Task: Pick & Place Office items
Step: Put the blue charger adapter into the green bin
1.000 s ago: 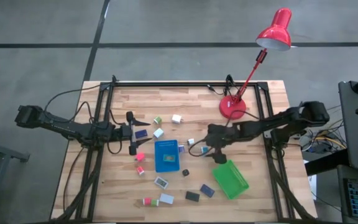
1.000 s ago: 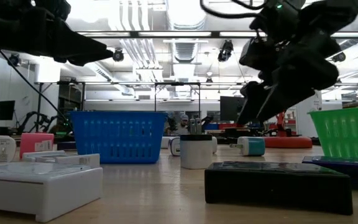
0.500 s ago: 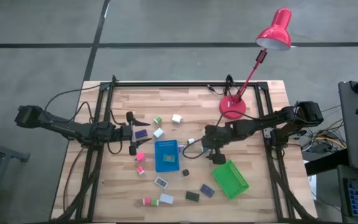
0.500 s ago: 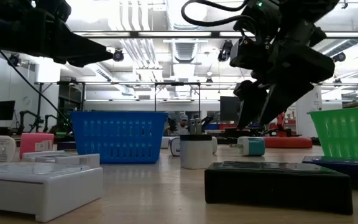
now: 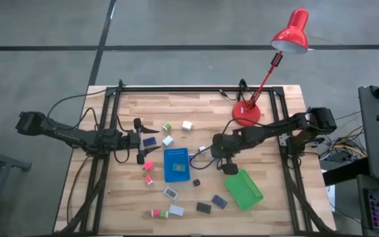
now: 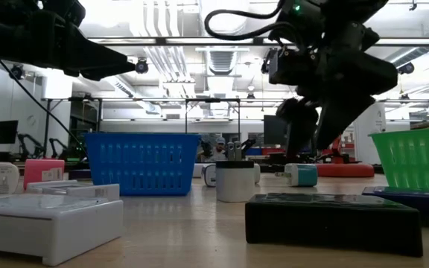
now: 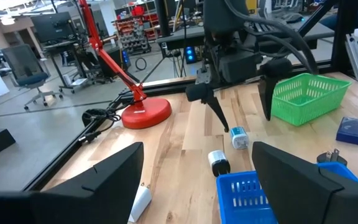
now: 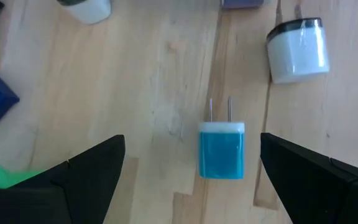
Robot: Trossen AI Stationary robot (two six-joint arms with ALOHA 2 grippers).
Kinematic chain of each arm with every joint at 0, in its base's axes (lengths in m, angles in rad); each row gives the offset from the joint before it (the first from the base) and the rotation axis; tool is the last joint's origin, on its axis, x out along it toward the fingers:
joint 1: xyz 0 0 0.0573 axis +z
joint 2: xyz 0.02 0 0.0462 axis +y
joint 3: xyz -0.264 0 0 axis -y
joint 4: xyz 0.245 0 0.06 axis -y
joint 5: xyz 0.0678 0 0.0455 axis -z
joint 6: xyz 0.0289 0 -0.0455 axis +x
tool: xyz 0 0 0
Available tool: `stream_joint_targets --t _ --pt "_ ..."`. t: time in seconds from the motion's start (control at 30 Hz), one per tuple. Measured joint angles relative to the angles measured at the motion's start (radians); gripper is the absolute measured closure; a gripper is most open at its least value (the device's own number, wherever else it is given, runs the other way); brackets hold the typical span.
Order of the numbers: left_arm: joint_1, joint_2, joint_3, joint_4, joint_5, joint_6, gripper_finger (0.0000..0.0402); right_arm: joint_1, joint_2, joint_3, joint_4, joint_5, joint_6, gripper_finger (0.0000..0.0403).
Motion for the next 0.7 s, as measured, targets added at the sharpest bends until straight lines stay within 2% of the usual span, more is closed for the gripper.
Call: stream_joint_targets --t 0.2,0.7 --pt "0.0 0.001 0.0 -0.004 0.0 -0.001 0.0097 0.0 0.053 0.008 -0.001 0.0 -0.01 0.0036" --pt "0.0 0.0 0.0 -0.004 0.0 -0.004 0.0097 0.0 0.058 0.008 0.02 0.009 -0.013 0.0036"
